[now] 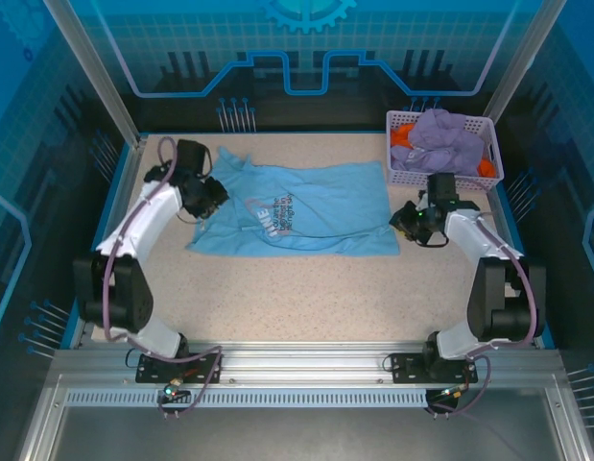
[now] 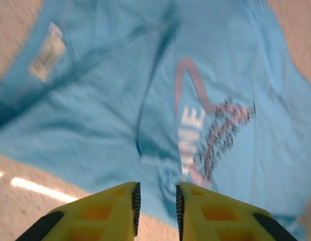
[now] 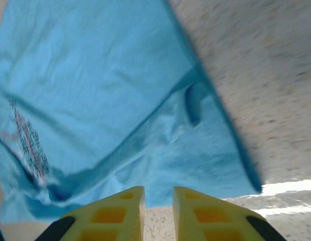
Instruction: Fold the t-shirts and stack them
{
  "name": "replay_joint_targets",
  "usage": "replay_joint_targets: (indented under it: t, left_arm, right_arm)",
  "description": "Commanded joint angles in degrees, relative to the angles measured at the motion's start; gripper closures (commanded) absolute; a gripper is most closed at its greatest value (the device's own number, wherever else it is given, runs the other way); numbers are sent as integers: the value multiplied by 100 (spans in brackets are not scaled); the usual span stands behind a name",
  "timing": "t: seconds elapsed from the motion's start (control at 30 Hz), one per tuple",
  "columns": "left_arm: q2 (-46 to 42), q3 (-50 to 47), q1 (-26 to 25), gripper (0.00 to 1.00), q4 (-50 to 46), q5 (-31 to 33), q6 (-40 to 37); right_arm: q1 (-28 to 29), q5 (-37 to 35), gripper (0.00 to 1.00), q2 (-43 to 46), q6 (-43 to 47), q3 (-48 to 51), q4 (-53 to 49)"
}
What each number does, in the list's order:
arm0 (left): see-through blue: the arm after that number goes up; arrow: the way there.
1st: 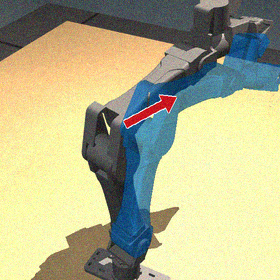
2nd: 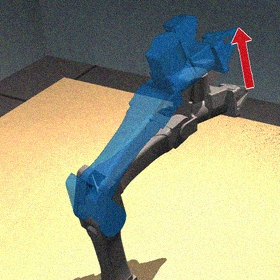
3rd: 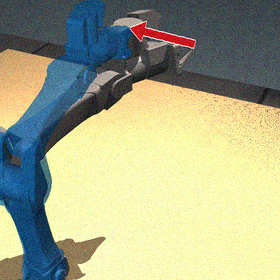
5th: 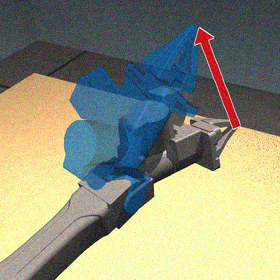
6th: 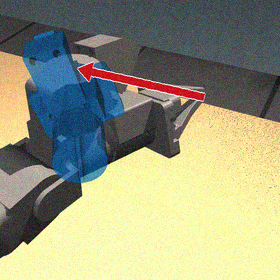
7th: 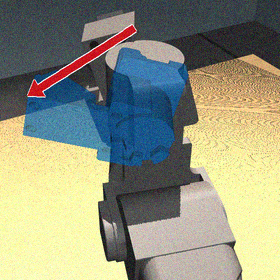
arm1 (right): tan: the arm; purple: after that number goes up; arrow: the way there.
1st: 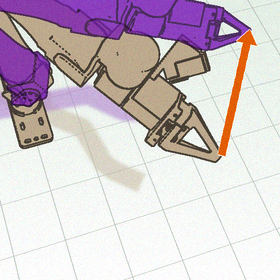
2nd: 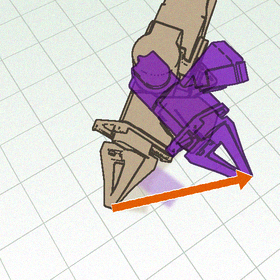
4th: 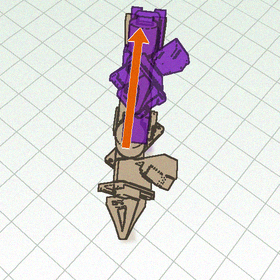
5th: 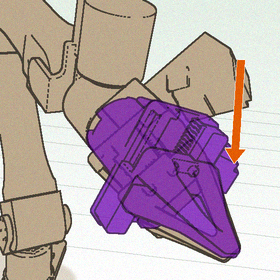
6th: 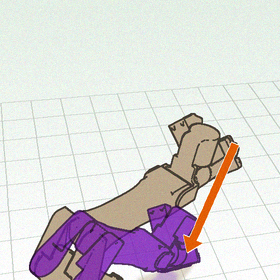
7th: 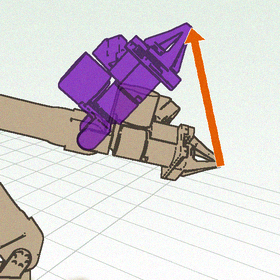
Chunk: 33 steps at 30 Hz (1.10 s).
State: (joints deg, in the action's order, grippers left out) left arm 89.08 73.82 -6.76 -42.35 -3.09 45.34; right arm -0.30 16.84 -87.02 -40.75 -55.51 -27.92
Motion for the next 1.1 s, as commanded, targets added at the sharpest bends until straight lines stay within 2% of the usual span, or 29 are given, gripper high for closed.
replay_joint_targets:
  t: [0.0,0.17,0.4,0.47,0.63,0.87,1.07]
  left_arm:
    - [-15,-732,-315,73,885,-259,350]
    - [310,-1244,-365,74,1276,65,498]
    - [759,-1639,-128,72,1615,528,602]
    - [723,-1925,126,71,1899,252,762]
    - [620,-2102,476,70,1752,305,716]
    - [428,-2371,784,69,1732,273,581]
    - [96,-2379,825,67,1440,732,497]
  right_arm:
    - [370,253,85,-236,135,175,194]
    - [517,106,85,-645,-194,163,196]
    - [469,-198,79,-911,-683,400,393]
    - [459,-188,78,-1077,-714,391,382]
    - [429,-590,74,-1004,-717,412,110]
    - [471,-596,73,-1009,-621,375,-208]
    - [306,-884,74,-565,-807,690,-383]
